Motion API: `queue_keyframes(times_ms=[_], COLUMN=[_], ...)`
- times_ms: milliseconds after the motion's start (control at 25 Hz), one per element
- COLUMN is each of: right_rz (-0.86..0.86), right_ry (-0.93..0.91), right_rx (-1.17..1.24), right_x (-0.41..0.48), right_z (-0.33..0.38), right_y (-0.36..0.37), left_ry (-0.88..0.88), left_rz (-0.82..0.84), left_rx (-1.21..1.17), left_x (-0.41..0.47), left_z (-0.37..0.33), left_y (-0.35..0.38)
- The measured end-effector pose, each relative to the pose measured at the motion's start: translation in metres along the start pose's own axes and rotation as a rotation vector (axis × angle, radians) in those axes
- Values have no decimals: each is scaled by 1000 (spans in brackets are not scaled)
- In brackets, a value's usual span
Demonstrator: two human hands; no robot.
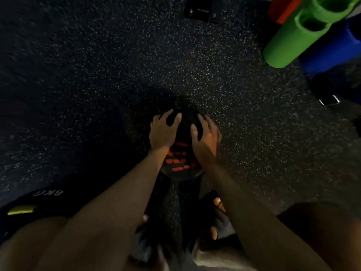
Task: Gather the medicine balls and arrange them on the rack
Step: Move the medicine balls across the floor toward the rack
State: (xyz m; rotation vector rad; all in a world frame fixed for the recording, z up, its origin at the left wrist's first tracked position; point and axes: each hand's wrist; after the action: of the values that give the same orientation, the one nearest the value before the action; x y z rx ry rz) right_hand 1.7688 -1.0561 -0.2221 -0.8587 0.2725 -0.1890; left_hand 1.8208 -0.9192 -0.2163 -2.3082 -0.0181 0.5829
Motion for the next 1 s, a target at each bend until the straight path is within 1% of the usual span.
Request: queue_keyframes(times_ms=[80,200,280,360,400,480,600,680,720,760,880,960,1000], right_rz=[51,74,87,72,47,-2,-120,-207,-208,-186,-145,-120,-125], right_ry=[-30,94,198,262,246,150,-69,-145,-152,-141,-13,95,119], right_rx=[-22,-64,-60,-30,-8,37,2,-31,-35,-24,22,46,67], right_x=[22,102,158,200,213,218,172,135,129,136,197,244,262], right_z=[-1,22,45,62,66,68,52,39,36,35,46,60,66], right_y=[-1,9,11,8,6,4,12,22,26,27,19,10,6], left_ry=[-26,5,129,292,334,299,109,20,19,58,310,450,494], left_rz=[36,29,-42,-179,-241,-284,-196,-143,-131,-130,-162,-179,-184], left_rx=[12,-28,-18,49,79,49,-7,-20,-33,-33,-57,-13,19], left_x=[39,84,90,80,78,95,146,179,189,195,183,170,166], left_z=[-16,-26,-20,-13,-9,-17,-55,-78,-83,-83,-62,-43,-37], left_y=[-6,-16,-18,-14,-11,-9,-15,-21,-22,-19,-7,0,2])
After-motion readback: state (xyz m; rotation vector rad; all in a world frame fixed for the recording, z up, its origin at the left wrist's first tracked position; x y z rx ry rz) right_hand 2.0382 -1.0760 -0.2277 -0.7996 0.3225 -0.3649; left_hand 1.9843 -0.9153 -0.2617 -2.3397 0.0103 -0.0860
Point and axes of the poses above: each hand's wrist, its own x-axis towards the middle knuckle, its own y-axis out of the palm, z = x × y
